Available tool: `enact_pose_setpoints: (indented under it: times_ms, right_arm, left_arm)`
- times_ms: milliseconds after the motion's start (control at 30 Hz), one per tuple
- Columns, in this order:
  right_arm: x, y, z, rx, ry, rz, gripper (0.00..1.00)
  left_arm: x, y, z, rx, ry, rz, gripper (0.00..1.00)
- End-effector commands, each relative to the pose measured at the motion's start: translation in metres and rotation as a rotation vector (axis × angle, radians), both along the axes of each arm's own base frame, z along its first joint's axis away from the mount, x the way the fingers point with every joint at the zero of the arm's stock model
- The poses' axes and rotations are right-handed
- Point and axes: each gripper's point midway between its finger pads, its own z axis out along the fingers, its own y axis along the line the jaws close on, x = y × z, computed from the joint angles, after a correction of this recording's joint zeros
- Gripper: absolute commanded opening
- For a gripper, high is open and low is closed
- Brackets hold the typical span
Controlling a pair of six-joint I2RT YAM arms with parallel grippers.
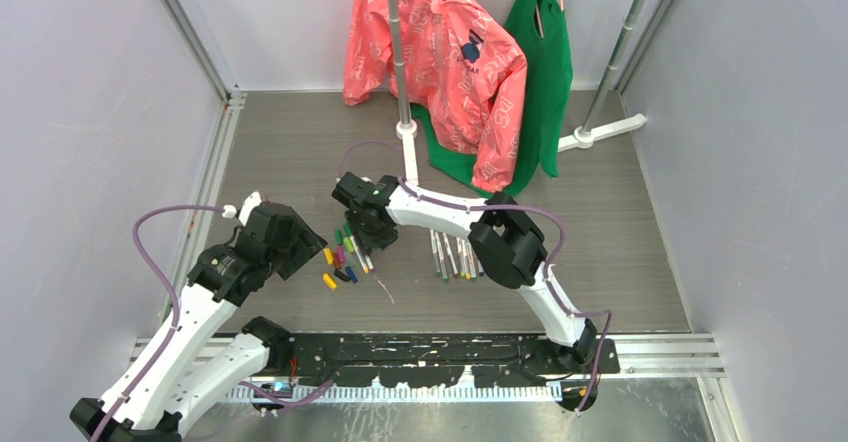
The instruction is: Open the pen caps
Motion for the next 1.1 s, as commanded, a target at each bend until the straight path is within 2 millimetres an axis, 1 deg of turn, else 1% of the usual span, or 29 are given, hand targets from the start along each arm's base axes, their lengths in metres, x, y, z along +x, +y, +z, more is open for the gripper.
enact_pose_setpoints:
  times_ms: [0, 367, 567, 733, 1067]
  right_arm:
    - [0.003, 0.013, 0.017, 0.043, -0.016, 0.017, 0.44]
    - [0.000, 0.021, 0.014, 0.042, -0.010, 0.024, 0.44]
    - [-0.004, 0.021, 0.007, 0.028, -0.001, 0.030, 0.44]
    - [-0.003, 0.018, 0.001, 0.003, -0.009, 0.029, 0.44]
    - [-0.002, 0.005, -0.013, -0.071, -0.036, 0.026, 0.44]
  left_arm:
    - [0.000, 0.008, 0.000, 0.036, -0.015, 0.014, 0.58]
    - [-0.003, 0.016, 0.001, 0.057, -0.027, 0.027, 0.57]
    - [-0.005, 0.017, -0.001, 0.053, -0.028, 0.034, 0.57]
    - [-0.007, 0.017, -0.002, 0.048, -0.032, 0.036, 0.57]
    - [-0.010, 0.020, -0.003, 0.044, -0.040, 0.044, 0.57]
